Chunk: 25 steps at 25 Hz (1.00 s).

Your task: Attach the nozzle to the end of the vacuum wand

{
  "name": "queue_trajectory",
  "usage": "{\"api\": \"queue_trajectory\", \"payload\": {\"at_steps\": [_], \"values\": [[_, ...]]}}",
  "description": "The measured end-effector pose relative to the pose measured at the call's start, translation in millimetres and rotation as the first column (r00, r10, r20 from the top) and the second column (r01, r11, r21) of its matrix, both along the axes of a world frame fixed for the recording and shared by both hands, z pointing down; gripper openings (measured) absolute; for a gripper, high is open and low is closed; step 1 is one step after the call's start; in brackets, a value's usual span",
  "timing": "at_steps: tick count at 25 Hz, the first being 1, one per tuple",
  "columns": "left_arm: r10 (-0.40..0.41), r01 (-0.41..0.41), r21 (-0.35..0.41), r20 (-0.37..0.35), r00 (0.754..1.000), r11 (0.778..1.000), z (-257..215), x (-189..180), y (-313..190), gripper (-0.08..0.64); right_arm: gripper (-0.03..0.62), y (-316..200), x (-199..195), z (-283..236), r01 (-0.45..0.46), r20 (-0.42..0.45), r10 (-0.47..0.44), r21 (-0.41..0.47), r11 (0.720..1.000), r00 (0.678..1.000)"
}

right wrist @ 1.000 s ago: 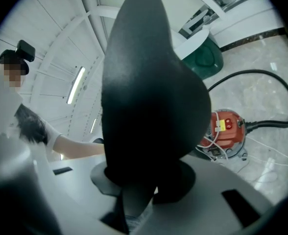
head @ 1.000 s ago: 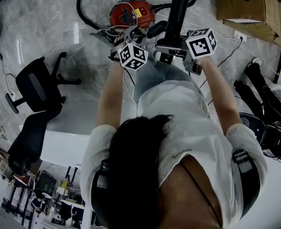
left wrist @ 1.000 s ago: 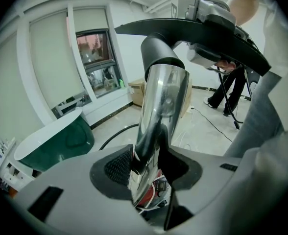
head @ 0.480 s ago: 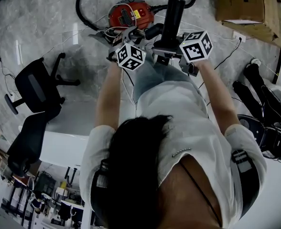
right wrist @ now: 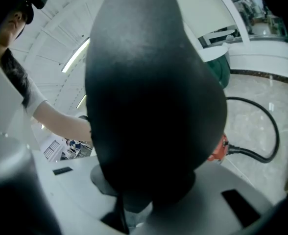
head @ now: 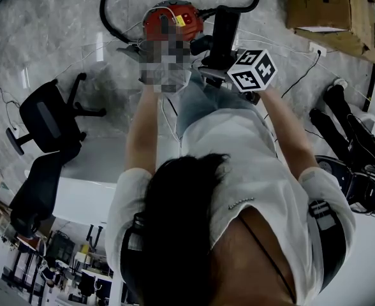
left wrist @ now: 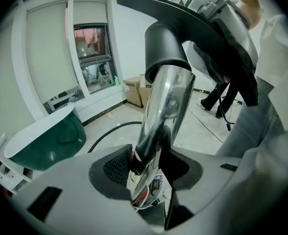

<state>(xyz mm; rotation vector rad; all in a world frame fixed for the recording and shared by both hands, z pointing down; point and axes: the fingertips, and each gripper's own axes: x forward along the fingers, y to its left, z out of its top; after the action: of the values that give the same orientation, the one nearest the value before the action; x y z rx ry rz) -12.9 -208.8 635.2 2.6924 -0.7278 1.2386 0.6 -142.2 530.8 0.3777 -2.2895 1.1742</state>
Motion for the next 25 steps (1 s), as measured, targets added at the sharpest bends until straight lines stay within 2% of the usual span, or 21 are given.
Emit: {"api": "queue_trajectory", "payload": {"at_steps": [17, 22, 25], "values": [[0.019, -0.02, -0.052, -0.013, 1.0, 0.998, 2, -2, 0, 0.175, 0.109, 7, -9, 6, 0.037, -0.138, -0.013, 0.173, 0.984, 0.99], [0.024, -0.025, -0.062, -0.017, 1.0, 0.998, 2, -1, 0, 0.176, 0.109, 7, -11, 6, 0.001, -0.141, 0.023, 0.167, 0.986, 0.99], [0.034, -0.035, -0.07, -0.02, 0.999, 0.997, 2, -1, 0, 0.176, 0.109, 9, -11, 7, 0.011, -0.162, 0.019, 0.183, 0.983, 0.987]]}}
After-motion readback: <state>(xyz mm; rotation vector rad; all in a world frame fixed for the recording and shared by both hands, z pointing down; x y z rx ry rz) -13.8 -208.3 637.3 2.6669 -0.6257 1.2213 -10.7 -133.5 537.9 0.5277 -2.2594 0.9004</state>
